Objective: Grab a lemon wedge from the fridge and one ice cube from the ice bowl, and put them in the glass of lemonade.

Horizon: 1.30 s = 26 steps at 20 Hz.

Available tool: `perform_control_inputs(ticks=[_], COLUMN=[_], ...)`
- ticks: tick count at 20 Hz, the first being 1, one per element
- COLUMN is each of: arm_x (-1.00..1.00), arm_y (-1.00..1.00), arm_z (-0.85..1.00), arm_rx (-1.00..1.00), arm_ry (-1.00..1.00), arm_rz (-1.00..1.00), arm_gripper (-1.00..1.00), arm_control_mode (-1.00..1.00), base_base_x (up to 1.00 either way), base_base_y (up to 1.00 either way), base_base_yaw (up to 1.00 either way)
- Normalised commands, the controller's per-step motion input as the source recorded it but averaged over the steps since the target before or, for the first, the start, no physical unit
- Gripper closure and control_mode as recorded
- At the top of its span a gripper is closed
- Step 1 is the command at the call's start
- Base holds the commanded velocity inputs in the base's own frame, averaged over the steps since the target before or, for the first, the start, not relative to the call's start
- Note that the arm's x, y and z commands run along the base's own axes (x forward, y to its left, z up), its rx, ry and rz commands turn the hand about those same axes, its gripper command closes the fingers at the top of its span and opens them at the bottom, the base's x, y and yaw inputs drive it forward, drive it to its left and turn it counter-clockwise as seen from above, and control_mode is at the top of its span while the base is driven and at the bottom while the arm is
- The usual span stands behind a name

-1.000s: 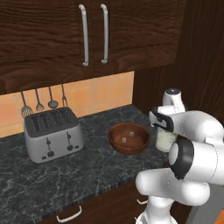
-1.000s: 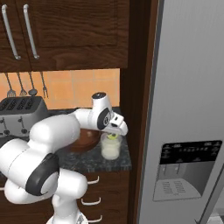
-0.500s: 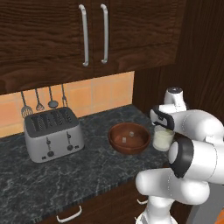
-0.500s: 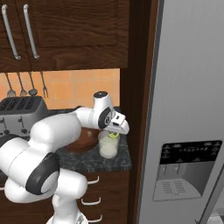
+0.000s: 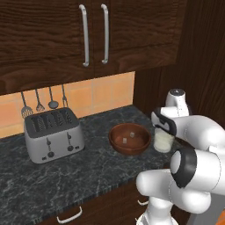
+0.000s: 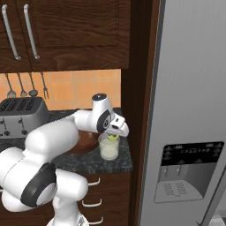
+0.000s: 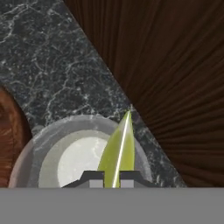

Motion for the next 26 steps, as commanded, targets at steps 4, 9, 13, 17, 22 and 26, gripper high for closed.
perform_control_inputs(ticks=[4, 9, 13, 17, 22, 26], arm_x=[-0.09, 0.00, -0.03, 0.00, 0.00, 0.00], arm_y=[0.04, 0.24, 0.04, 0.00, 0.00, 0.00], arm_z=[0.03, 0.11, 0.01, 0.00, 0.00, 0.01], arm_rx=[0.00, 0.00, 0.00, 0.00, 0.00, 0.00], arm_ry=[-0.03, 0.00, 0.00, 0.00, 0.00, -0.03], arm_rz=[0.00, 0.01, 0.00, 0.00, 0.00, 0.00], arm_gripper=[1.00, 1.00, 1.00, -1.00, -1.00, -1.00], arm_control_mode=[-1.00, -1.00, -1.00, -1.00, -1.00, -1.00], base_base_x=[0.00, 0.00, 0.00, 0.00, 0.00, 0.00], base_base_y=[0.00, 0.00, 0.00, 0.00, 0.00, 0.00], base_base_yaw=[0.00, 0.00, 0.00, 0.00, 0.00, 0.00])
